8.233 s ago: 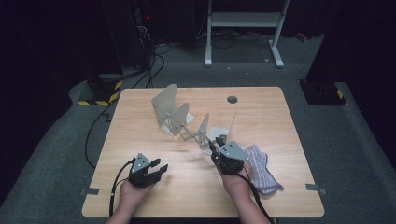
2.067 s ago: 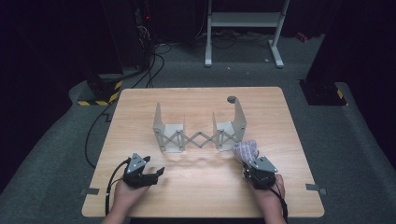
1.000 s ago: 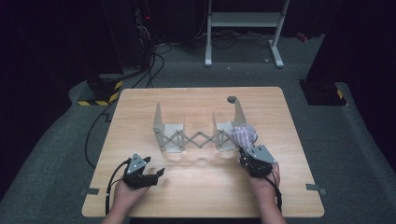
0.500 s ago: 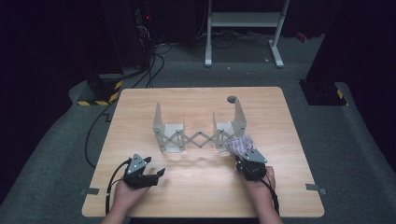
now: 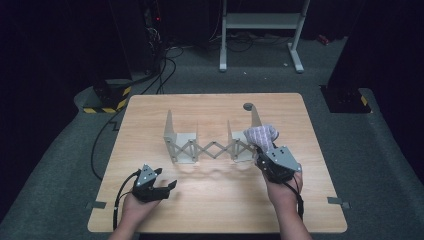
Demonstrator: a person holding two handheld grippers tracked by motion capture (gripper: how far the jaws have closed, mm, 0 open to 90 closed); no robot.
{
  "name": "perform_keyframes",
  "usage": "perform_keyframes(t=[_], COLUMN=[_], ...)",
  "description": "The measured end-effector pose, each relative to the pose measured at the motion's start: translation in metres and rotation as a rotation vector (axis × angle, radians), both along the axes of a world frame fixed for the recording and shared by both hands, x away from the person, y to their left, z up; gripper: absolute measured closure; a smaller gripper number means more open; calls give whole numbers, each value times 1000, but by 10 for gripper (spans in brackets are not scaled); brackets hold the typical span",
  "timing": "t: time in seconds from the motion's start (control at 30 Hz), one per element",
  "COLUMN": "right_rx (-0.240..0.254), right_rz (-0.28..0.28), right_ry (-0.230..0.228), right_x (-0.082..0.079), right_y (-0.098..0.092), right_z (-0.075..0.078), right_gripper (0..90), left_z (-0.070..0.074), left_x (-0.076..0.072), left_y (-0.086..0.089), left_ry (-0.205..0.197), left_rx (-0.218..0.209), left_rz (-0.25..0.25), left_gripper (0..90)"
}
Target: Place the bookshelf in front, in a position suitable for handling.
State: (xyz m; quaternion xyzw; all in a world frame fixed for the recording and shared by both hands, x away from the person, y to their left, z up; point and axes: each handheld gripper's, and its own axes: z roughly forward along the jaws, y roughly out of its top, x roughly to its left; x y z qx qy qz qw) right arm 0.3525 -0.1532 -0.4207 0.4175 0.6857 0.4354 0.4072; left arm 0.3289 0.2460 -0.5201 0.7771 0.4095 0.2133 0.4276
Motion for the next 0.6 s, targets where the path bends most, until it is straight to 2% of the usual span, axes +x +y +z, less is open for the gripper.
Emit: perform_keyframes(t=[0.07, 0.1, 0.13, 0.17, 0.23, 0.3, 0.33, 0.37, 0.5, 0.6], right_rx=[-3, -3, -3, -3, -13, -20, -20, -47, -80, -107], right_rz=[-1, -3, -3, -6, -7, -8, -8, -9, 5, 26], right_ry=[25, 50, 50, 97, 151, 206, 206, 265, 352, 347], right_x=[1, 2, 2, 5, 8, 13, 13, 18, 22, 18], right_y=[0, 1, 1, 0, 1, 1, 1, 1, 3, 9], right_z=[-10, -20, -20, -39, -57, -73, -73, -85, -100, -101], right_gripper=[624, 623, 623, 624, 624, 625, 625, 625, 625, 627], left_z=[0, 0, 0, 0, 0, 0, 0, 0, 0, 0], left_x=[0, 0, 0, 0, 0, 0, 0, 0, 0, 0], left_y=[0, 0, 0, 0, 0, 0, 0, 0, 0, 0], left_ry=[0, -1, -1, 0, 0, 0, 0, 1, 1, 0], left_rx=[-1, -1, -1, 0, 0, 0, 0, 0, 0, 3], left_rz=[0, 0, 0, -2, -1, -2, -2, -2, -2, -4], left_gripper=[232, 232, 232, 232, 232, 232, 232, 232, 232, 232])
